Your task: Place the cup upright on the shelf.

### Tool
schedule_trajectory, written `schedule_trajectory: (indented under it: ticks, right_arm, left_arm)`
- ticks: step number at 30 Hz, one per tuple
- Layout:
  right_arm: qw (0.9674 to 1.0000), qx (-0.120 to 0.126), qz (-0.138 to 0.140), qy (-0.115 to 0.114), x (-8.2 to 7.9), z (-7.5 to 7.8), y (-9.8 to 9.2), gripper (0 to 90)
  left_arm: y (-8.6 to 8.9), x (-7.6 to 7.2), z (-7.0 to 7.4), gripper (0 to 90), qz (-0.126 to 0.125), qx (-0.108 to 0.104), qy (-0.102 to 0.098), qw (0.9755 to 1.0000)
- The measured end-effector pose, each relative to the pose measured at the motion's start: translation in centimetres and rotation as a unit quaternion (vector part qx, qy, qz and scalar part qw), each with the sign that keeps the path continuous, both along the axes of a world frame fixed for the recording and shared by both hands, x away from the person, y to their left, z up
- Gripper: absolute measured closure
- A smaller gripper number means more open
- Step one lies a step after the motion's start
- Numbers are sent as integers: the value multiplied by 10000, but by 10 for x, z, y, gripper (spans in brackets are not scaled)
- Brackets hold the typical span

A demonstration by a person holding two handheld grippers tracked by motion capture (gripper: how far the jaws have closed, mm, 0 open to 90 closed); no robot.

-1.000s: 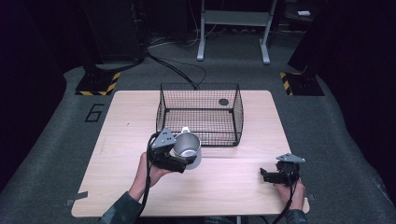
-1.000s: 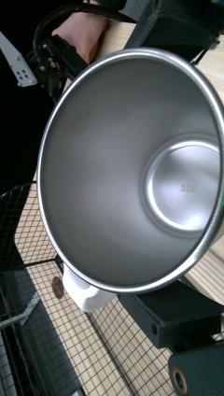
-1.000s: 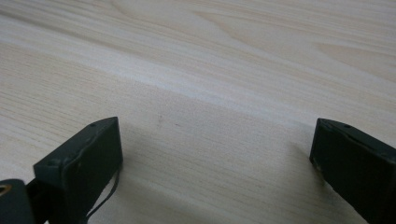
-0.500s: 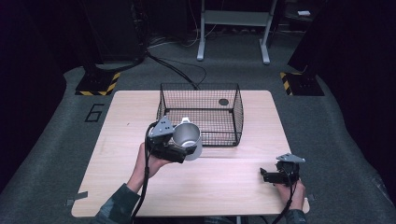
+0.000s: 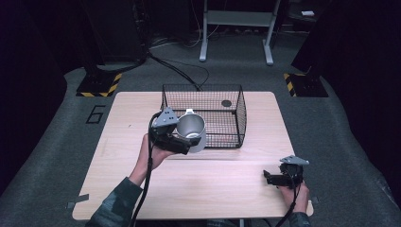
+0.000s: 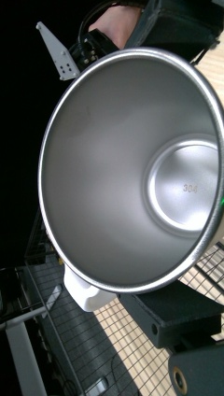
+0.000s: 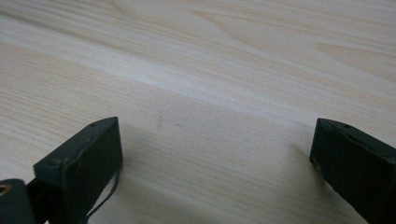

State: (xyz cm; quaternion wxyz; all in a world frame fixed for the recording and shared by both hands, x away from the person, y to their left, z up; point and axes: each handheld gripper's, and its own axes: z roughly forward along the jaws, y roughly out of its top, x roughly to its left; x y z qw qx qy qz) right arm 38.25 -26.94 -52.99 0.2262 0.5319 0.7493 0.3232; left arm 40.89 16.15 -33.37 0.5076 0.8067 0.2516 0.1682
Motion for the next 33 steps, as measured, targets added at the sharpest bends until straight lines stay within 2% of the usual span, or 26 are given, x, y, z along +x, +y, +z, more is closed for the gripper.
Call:
schedule_trajectory:
  ticks: [4,12,17,33]
  right_arm:
    - [10000,-1,1,0,0,0,0,21]
    - [10000,0,1,1,0,0,0,21]
    - [10000,-1,1,1,0,0,0,21]
    - [10000,1,0,1,0,0,0,21]
  left_arm:
    - [-2,7,5,74,8,13,-33,10000]
    - [-4,19,7,74,45,91,-12,9999]
    - [-6,27,9,74,103,28,-2,9999]
    - [-13,53,14,74,194,77,-2,9998]
